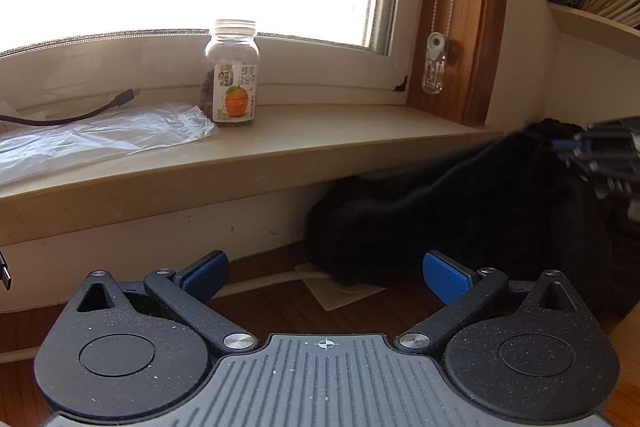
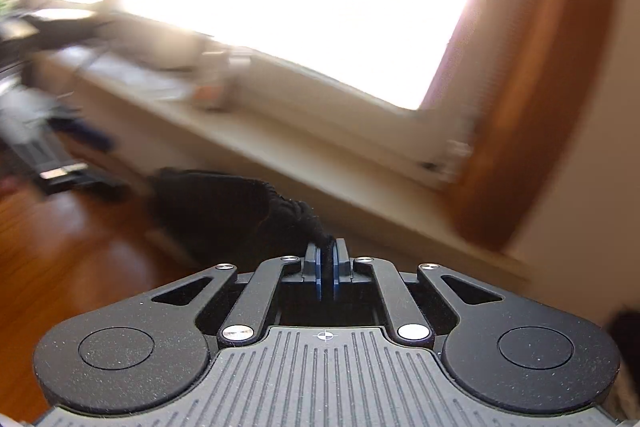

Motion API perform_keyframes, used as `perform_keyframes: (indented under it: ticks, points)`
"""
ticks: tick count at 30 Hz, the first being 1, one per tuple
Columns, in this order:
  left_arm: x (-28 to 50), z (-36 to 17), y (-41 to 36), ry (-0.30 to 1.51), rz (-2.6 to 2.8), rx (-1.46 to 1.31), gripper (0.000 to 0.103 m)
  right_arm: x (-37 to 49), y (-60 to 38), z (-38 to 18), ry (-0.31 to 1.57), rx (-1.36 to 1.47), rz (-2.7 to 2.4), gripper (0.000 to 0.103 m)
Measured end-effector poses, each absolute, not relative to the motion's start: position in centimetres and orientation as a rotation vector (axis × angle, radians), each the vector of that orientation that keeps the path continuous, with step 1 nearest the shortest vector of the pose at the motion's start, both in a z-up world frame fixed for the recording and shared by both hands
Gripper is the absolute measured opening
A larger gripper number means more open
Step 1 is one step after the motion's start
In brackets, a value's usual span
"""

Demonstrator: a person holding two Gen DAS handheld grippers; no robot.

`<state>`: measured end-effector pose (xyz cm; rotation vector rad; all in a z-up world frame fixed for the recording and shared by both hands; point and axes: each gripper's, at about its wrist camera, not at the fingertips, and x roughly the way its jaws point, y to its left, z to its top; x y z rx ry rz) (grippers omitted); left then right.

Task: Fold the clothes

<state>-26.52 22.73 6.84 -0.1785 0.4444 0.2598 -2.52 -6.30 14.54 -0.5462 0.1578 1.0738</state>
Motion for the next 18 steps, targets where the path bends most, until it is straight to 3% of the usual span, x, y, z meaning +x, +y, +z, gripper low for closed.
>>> perform_keyframes:
  ticks: [7, 13, 18]
  points:
    - [-26.2, 6.5, 22.4, 0.461, 0.252, -0.167, 0.103, 3.2, -8.4, 11.3, 0.350, -0.527, 0.927, 0.011]
    - [-25.8, 6.2, 21.6, 0.471, 0.215, -0.152, 0.103, 1.8, -10.8, 12.3, 0.334, -0.402, 0.987, 0.030]
    - [-25.5, 6.0, 21.2, 0.477, 0.177, -0.148, 0.103, -1.7, -10.7, 15.1, 0.281, -0.351, 1.087, 0.034]
